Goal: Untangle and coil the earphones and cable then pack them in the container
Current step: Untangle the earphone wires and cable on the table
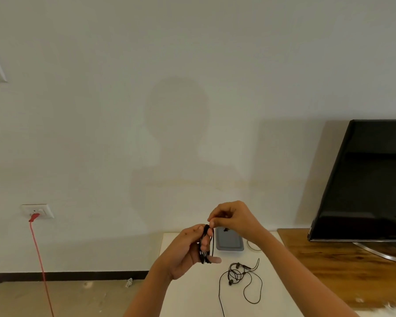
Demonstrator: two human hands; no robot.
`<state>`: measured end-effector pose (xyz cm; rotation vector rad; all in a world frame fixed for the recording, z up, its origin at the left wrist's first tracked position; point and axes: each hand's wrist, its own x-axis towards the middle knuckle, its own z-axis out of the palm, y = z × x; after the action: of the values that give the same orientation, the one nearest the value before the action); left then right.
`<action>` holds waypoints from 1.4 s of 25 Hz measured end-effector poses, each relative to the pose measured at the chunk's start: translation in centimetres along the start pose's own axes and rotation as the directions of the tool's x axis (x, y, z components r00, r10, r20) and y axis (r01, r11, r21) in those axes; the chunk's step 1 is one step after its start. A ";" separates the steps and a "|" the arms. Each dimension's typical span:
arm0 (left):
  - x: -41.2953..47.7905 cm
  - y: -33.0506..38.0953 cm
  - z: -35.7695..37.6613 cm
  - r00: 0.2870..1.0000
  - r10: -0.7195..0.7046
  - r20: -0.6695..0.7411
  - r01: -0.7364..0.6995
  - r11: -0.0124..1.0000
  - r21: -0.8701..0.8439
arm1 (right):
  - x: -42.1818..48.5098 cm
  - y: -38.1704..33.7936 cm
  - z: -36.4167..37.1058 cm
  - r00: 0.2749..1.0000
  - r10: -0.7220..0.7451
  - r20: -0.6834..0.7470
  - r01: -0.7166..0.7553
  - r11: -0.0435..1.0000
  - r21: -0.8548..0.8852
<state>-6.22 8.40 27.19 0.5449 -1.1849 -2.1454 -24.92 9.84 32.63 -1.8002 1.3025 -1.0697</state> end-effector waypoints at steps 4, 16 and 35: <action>-0.1 -0.2 0.0 0.995 0.096 0.000 -0.094 0.974 -0.205 | -1.6 1.8 3.2 0.982 0.128 -0.140 -0.077 0.943 0.323; -0.4 -1.1 0.0 0.968 0.162 -0.190 -0.199 0.960 -0.197 | -2.8 2.1 6.3 0.969 0.183 -0.167 -0.142 0.963 0.228; 0.0 -4.1 -1.2 0.905 0.150 -0.398 -0.258 0.937 -0.235 | -1.8 2.3 6.8 0.966 0.155 -0.207 -0.140 0.986 0.086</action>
<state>-6.77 9.33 23.02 0.6344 -0.6772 -1.8770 -20.08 11.27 27.22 -1.5428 1.4807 -1.2352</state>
